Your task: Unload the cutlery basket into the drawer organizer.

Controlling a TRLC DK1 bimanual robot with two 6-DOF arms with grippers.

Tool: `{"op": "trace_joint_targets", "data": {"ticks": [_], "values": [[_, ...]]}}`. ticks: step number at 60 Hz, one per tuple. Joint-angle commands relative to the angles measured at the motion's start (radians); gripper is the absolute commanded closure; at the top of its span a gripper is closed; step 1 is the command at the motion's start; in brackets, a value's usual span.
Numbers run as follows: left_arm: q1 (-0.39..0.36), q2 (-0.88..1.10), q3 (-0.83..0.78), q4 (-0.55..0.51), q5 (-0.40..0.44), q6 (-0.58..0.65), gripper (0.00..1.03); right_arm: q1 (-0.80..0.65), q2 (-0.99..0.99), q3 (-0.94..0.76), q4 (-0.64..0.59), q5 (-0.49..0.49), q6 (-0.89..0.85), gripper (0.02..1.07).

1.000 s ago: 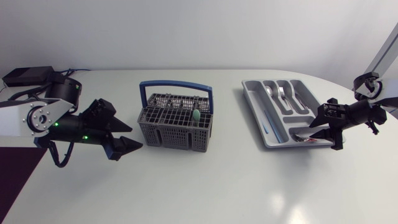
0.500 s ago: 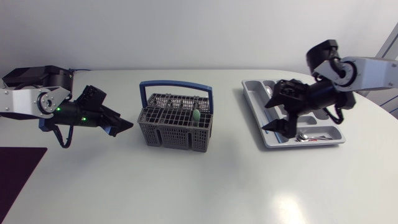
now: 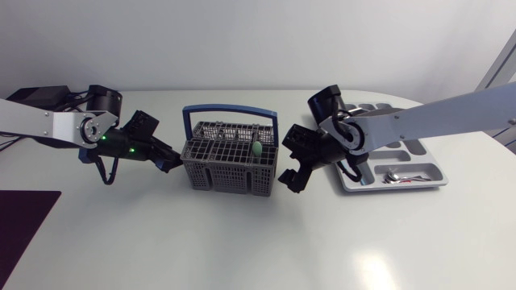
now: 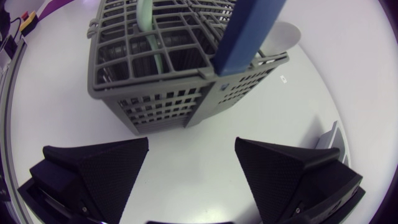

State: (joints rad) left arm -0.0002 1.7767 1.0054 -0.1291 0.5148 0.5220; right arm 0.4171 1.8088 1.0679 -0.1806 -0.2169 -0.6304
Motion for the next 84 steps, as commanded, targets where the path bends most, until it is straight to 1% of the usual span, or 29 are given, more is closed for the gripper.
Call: {"op": "trace_joint_targets", "data": {"ticks": [1, 11, 22, 42, 60, 69, 75, 79, 84], "values": [[-0.017, 0.004, -0.004, 0.006, 0.005, -0.022, 0.05, 0.019, 0.018, 0.026, 0.026, 0.011, 0.061, 0.07], [-0.027, -0.030, -0.048, 0.006, 0.005, -0.017, 0.05, 0.020, -0.006, 0.010, 0.029, 0.008, 0.080, 0.07], [-0.032, -0.088, -0.103, 0.005, 0.005, -0.014, 0.05, 0.020, -0.066, -0.048, 0.032, -0.001, 0.075, 0.07], [-0.083, -0.209, -0.202, 0.000, 0.005, -0.017, 0.05, 0.032, -0.144, -0.146, 0.049, -0.013, 0.074, 0.07], [-0.086, -0.230, -0.208, -0.001, 0.005, -0.019, 0.05, 0.040, -0.180, -0.195, 0.066, -0.013, 0.072, 0.07], [-0.052, -0.275, -0.202, -0.009, 0.005, -0.017, 0.05, 0.031, -0.258, -0.189, 0.046, -0.024, 0.086, 0.07], [-0.049, -0.313, -0.208, -0.024, 0.005, -0.014, 0.05, 0.042, -0.295, -0.155, 0.015, -0.024, 0.130, 0.07], [-0.050, -0.352, -0.218, -0.027, 0.005, -0.013, 0.05, 0.058, -0.295, -0.115, -0.017, -0.024, 0.167, 0.11], [-0.063, -0.390, -0.234, -0.035, 0.004, -0.011, 0.05, 0.078, -0.287, -0.083, -0.028, -0.019, 0.202, 0.14]]}}
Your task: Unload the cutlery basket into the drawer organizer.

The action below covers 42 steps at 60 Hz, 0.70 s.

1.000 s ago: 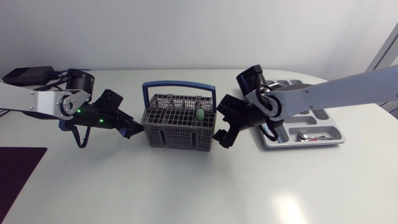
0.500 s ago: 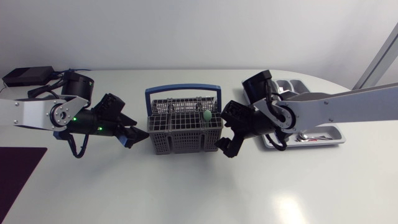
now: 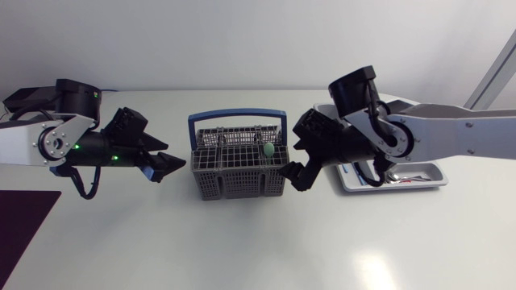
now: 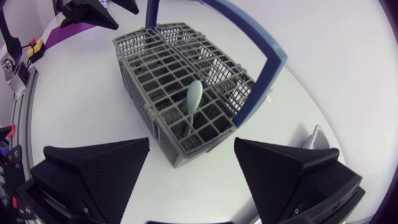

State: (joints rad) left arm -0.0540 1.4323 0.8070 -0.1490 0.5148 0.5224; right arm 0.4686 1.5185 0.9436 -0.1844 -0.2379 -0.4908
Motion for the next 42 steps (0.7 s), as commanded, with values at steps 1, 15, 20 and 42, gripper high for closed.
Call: {"op": "trace_joint_targets", "data": {"ticks": [1, 15, 20, 42], "values": [[-0.012, -0.052, -0.037, -0.020, 0.004, -0.012, 0.05, 0.031, 0.006, 0.047, -0.026, 0.003, 0.066, 0.15], [-0.076, -0.121, -0.049, -0.052, 0.001, 0.019, 0.05, 0.021, 0.055, 0.135, -0.052, 0.023, 0.116, 0.21], [-0.144, -0.122, -0.022, -0.084, -0.022, 0.054, 0.05, -0.016, 0.026, 0.116, -0.063, -0.006, 0.112, 0.21], [-0.403, 0.039, 0.231, -0.152, -0.150, 0.320, 0.05, -0.074, -0.164, -0.118, -0.053, -0.043, 0.021, 0.21]]}}
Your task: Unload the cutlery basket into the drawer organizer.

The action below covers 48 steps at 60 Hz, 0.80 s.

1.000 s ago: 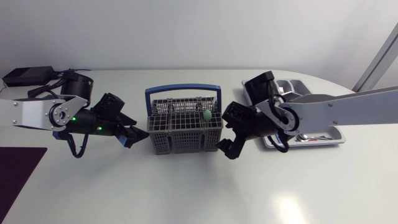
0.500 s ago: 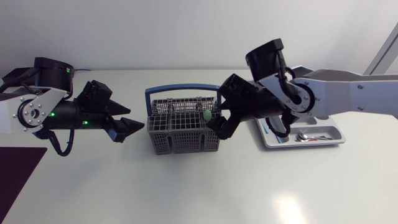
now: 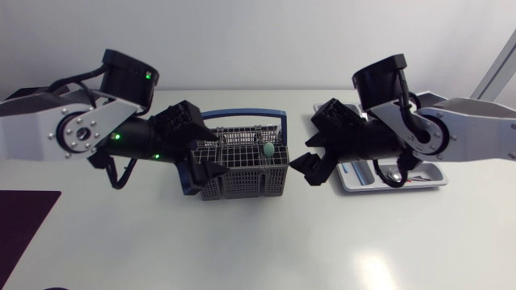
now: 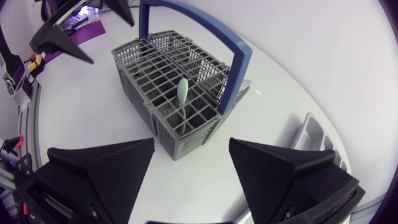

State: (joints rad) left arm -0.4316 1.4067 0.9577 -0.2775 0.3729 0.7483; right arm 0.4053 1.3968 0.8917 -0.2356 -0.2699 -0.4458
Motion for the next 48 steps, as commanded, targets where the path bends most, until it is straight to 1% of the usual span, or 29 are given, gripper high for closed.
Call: {"op": "trace_joint_targets", "data": {"ticks": [1, 4, 9, 13, 16, 20, 30, 36, 40, 48], "values": [[-0.032, 0.078, 0.095, -0.031, -0.008, 0.122, 0.05, -0.013, -0.050, -0.076, 0.001, -0.009, -0.025, 0.21], [-0.044, 0.112, 0.125, -0.043, -0.008, 0.195, 0.05, -0.014, -0.065, -0.100, 0.010, -0.011, -0.025, 0.21], [-0.062, 0.170, 0.190, -0.072, -0.008, 0.284, 0.05, -0.013, -0.082, -0.131, 0.019, -0.014, -0.031, 0.21], [-0.072, 0.222, 0.262, -0.140, -0.008, 0.378, 0.05, -0.013, -0.084, -0.152, 0.027, -0.022, -0.036, 0.21], [-0.075, 0.265, 0.319, -0.175, -0.008, 0.411, 0.05, -0.013, -0.081, -0.168, 0.033, -0.022, -0.045, 0.21], [-0.078, 0.324, 0.392, -0.247, -0.009, 0.477, 0.05, -0.011, -0.081, -0.191, 0.055, -0.022, -0.050, 0.21], [-0.087, 0.411, 0.489, -0.293, -0.040, 0.560, 0.06, -0.011, -0.078, -0.214, 0.078, -0.022, -0.070, 0.21], [-0.095, 0.463, 0.556, -0.358, -0.054, 0.605, 0.07, -0.013, -0.074, -0.221, 0.088, -0.022, -0.080, 0.20], [-0.102, 0.483, 0.592, -0.390, -0.058, 0.615, 0.07, -0.011, -0.079, -0.231, 0.093, -0.022, -0.080, 0.20], [-0.118, 0.489, 0.602, -0.408, -0.069, 0.617, 0.07, 0.013, -0.099, -0.238, 0.121, -0.020, -0.071, 0.20]]}}
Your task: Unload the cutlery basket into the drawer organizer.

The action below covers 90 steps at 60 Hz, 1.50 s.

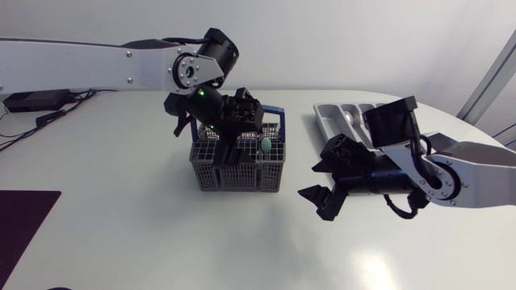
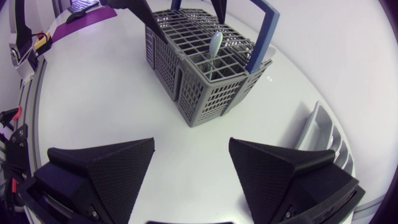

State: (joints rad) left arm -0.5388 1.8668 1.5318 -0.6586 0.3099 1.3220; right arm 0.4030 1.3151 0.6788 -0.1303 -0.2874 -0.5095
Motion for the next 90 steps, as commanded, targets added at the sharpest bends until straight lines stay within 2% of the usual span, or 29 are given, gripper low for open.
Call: {"op": "trace_joint_targets", "data": {"ticks": [1, 11, 20, 27, 32, 35, 44, 51, 63, 67, 74, 81, 90], "values": [[-0.012, 0.029, 0.028, -0.032, -0.006, 0.043, 0.08, 0.019, -0.017, -0.024, 0.015, -0.002, -0.007, 0.20], [-0.013, -0.009, 0.007, -0.091, -0.008, 0.042, 0.10, 0.026, 0.003, 0.038, 0.015, -0.002, 0.037, 0.20], [0.010, -0.126, -0.104, -0.096, 0.003, 0.017, 0.07, 0.057, 0.064, 0.153, -0.026, -0.001, 0.106, 0.21], [0.036, -0.221, -0.220, -0.047, 0.034, -0.009, 0.06, 0.086, 0.147, 0.269, -0.072, -0.001, 0.178, 0.21], [0.059, -0.282, -0.308, 0.004, 0.055, -0.026, 0.05, 0.106, 0.211, 0.344, -0.091, 0.007, 0.246, 0.30], [0.069, -0.307, -0.351, 0.033, 0.061, -0.047, 0.05, 0.115, 0.246, 0.383, -0.095, 0.008, 0.281, 0.32], [0.114, -0.368, -0.452, 0.073, 0.095, -0.086, 0.05, 0.145, 0.331, 0.459, -0.104, 0.082, 0.355, 0.32], [0.158, -0.411, -0.527, 0.113, 0.118, -0.092, 0.05, 0.149, 0.375, 0.481, -0.100, 0.108, 0.385, 0.41], [0.212, -0.434, -0.568, 0.123, 0.153, -0.090, 0.05, 0.149, 0.418, 0.493, -0.089, 0.131, 0.393, 0.52], [0.221, -0.439, -0.575, 0.126, 0.164, -0.090, 0.05, 0.149, 0.417, 0.495, -0.083, 0.131, 0.394, 0.61], [0.226, -0.443, -0.585, 0.140, 0.166, -0.098, 0.05, 0.151, 0.411, 0.501, -0.078, 0.133, 0.401, 0.70], [0.226, -0.443, -0.585, 0.165, 0.172, -0.133, 0.05, 0.158, 0.414, 0.508, -0.078, 0.143, 0.404, 0.72], [0.224, -0.440, -0.585, 0.206, 0.172, -0.205, 0.05, 0.172, 0.423, 0.502, -0.058, 0.162, 0.404, 1.00]]}}
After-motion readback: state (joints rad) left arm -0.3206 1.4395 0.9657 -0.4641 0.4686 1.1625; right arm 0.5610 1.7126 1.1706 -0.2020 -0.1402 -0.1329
